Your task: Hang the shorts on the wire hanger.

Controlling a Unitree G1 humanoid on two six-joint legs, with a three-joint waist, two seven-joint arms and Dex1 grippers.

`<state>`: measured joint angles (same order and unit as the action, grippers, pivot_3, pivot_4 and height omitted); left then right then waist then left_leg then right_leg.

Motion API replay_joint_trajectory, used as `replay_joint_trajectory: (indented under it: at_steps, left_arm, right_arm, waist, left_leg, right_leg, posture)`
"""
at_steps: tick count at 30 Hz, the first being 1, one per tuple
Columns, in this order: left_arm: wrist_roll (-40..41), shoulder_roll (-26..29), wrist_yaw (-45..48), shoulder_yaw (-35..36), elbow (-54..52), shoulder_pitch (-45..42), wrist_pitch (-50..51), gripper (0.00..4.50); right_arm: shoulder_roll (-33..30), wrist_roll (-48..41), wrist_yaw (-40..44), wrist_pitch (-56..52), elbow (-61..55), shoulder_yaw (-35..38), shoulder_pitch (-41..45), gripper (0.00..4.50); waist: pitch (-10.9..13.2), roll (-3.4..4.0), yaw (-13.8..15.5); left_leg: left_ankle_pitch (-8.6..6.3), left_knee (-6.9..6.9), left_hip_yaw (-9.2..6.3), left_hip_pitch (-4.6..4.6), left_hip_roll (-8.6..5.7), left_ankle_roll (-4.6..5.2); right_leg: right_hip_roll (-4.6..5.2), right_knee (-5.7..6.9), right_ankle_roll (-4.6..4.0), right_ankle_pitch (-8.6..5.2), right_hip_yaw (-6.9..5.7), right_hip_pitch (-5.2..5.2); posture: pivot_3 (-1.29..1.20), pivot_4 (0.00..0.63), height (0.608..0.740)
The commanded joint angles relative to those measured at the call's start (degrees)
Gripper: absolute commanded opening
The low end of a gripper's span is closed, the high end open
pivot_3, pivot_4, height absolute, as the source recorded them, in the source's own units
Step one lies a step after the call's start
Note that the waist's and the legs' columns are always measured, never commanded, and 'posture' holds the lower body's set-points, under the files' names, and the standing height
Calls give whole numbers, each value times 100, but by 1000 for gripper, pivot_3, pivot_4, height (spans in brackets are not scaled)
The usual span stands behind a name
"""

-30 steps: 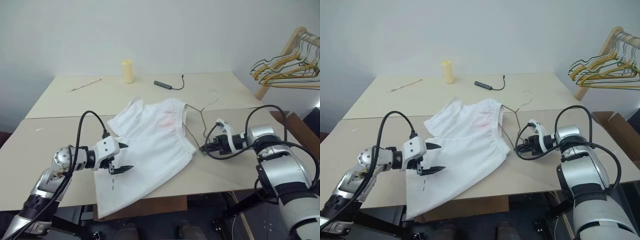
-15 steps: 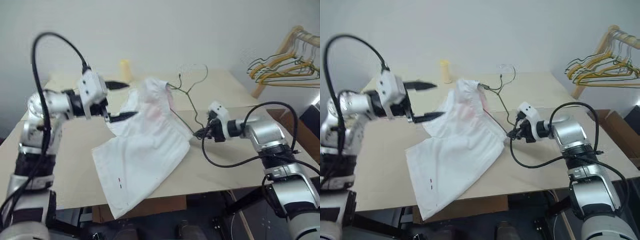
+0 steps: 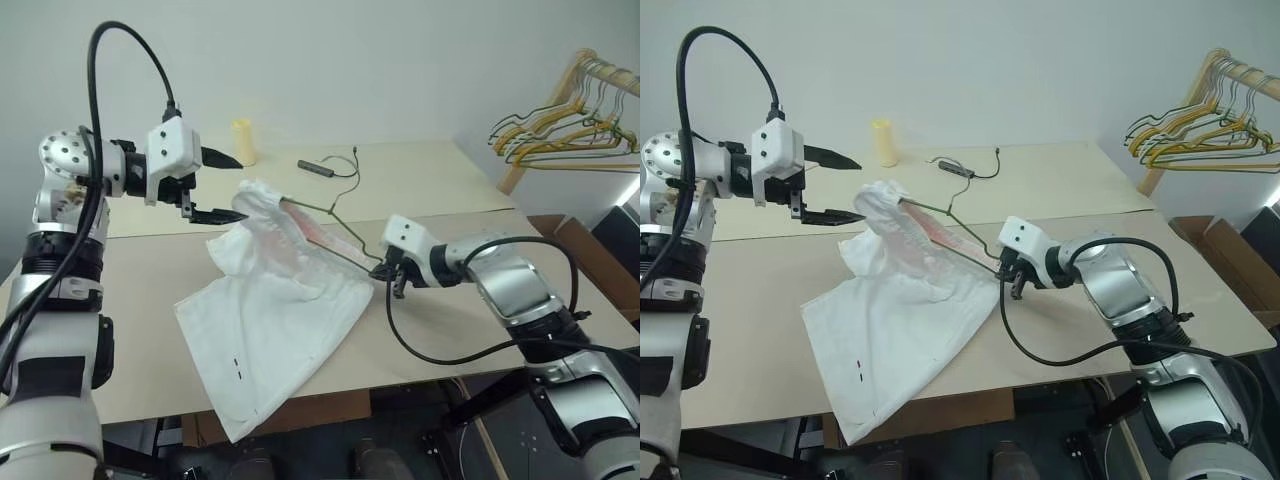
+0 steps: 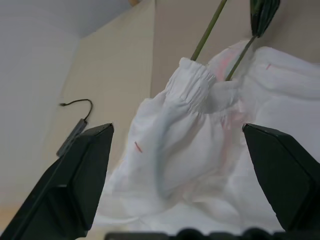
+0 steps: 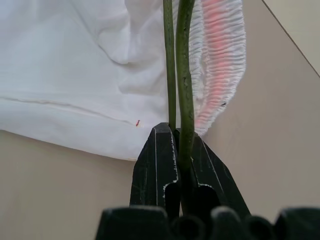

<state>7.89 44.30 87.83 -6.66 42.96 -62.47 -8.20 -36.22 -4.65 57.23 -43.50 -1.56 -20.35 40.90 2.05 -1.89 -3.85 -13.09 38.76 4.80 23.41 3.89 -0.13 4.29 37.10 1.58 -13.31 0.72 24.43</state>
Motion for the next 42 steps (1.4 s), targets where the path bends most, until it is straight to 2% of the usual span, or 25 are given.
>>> replay_joint_trajectory:
  at_steps: [1, 4, 9, 19, 24, 28, 34, 36, 42]
  left_arm:
    - [150, -35, 320, -38, 170, -330, 135, 4477]
    - [321, -14, 467, -248, 235, -461, 361, 4477]
    - [-99, -141, 453, -354, 671, -667, 91, 3380]
    - [76, -70, 467, -917, 861, -689, 38, 3380]
    - [-44, -199, 467, -962, 1077, -770, 85, 3380]
    - [-158, -285, 467, -956, 1273, -855, 45, 2531]
    - [-205, -356, 467, -907, 1485, -945, 24, 522]
    - [-259, -361, 467, -930, 1533, -932, -38, 25]
    - [-460, -401, 388, -831, 1647, -920, -284, 25]
  right_arm:
    - [13, -8, -42, 5, -345, 64, 115, 0]
    - [-37, 160, -44, 175, -378, -84, 108, 0]
    - [-61, 395, -42, 386, -350, -291, 92, 0]
    - [-75, 531, 25, 483, -377, -345, 116, 0]
    - [-52, 513, 59, 494, -440, -306, 134, 0]
    - [-46, 508, 59, 454, -445, -298, 134, 0]
    - [-58, 543, 26, 512, -483, -277, 95, 0]
    - [-87, 581, 36, 609, -504, -290, 82, 0]
    - [-58, 568, -19, 935, -470, -195, 15, 0]
  waist:
    - [0, 0, -3]
    - [0, 0, -8]
    - [0, 0, -8]
    - [0, 0, -12]
    - [0, 0, -11]
    - [0, 0, -11]
    - [0, -1, -18]
    - [0, 0, -16]
    - [0, -1, -20]
  left_leg:
    - [0, 0, 0, -1, 0, 0]
    - [0, 0, -1, 0, 1, 0]
    - [0, 1, -2, -1, 1, 1]
    - [-1, 2, -1, 1, 1, 1]
    - [-1, 3, -2, 1, 1, 1]
    - [-1, 4, -2, 3, 1, 1]
    - [-1, 4, -1, 3, 1, 2]
    - [-1, 4, -2, 3, 1, 2]
    - [-1, 5, -1, 3, 1, 2]
  right_leg:
    - [0, 0, 0, 0, 0, 0]
    - [0, 2, 0, 0, 0, 1]
    - [0, 4, 1, 0, 0, 2]
    - [0, 4, 1, 0, 1, 4]
    - [0, 5, 1, 0, 1, 5]
    - [0, 4, 1, 0, 1, 5]
    - [0, 5, 1, 0, 1, 6]
    - [0, 5, 1, 0, 1, 6]
    - [0, 5, 1, 0, 1, 6]
  posture:
    - [-35, 0, 740]
    - [-33, 0, 740]
    - [-30, 0, 740]
    - [-37, 0, 740]
    - [-41, 0, 740]
    - [-46, 0, 740]
    - [-54, 0, 740]
    - [-55, 0, 740]
    - [-57, 0, 740]
